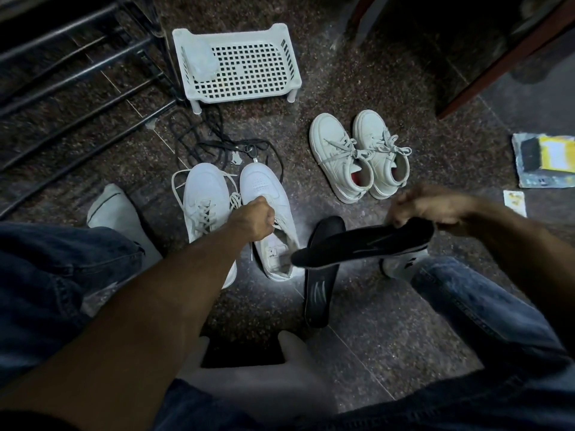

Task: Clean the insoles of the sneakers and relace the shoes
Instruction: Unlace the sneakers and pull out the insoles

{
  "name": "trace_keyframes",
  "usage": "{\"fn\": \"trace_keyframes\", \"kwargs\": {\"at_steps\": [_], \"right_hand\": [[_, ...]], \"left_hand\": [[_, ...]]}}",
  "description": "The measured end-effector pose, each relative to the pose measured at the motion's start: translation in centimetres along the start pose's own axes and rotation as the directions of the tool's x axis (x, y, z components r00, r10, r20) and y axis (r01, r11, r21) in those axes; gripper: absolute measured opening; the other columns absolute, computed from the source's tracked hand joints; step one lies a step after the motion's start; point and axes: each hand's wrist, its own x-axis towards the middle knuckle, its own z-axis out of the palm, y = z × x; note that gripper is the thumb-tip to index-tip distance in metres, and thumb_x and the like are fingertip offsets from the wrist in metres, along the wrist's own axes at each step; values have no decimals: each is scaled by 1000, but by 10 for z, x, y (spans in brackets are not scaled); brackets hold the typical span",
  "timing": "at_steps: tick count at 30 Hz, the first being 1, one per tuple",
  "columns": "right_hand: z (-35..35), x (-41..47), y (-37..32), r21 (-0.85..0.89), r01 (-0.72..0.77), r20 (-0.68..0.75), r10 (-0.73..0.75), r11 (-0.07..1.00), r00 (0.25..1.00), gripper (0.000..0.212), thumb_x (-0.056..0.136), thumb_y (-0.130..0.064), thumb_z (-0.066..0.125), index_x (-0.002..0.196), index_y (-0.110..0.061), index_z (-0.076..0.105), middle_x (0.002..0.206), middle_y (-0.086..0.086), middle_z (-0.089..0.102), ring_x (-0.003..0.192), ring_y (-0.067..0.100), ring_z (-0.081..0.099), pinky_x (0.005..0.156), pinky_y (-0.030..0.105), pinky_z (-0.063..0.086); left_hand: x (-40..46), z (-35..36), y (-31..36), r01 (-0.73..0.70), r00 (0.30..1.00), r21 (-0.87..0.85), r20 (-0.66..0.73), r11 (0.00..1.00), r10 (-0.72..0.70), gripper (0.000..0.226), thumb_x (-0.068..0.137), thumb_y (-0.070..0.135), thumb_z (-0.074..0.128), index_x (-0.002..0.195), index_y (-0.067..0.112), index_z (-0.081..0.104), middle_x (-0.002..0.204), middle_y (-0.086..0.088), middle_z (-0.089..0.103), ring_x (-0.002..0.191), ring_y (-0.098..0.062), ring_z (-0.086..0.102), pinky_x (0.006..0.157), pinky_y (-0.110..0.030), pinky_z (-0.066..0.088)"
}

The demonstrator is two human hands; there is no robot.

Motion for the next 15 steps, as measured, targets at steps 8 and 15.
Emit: {"fn": "trace_keyframes", "kwargs": {"at_steps": [8,15], "right_hand": [[-15,21,29,114,48,-262,-17,992,965,9,84,-3,66,83,-10,71,76,10,66,64,18,56,50,22,44],[123,80,38,278,86,-268,-9,957,963,13,90,-5,62,82,-15,61,77,8,62,68,21,57,53,23,53]], "left_hand": [[-9,-13,2,41,998,35,55,999,-43,20,74,20,70,65,24,53,107,-1,52,97,-27,60,84,-37,50],[-20,-18,-3,43,998,130,48,991,-50,19,75,19,68,91,14,59,102,1,54,96,-24,58,80,-33,46]]}}
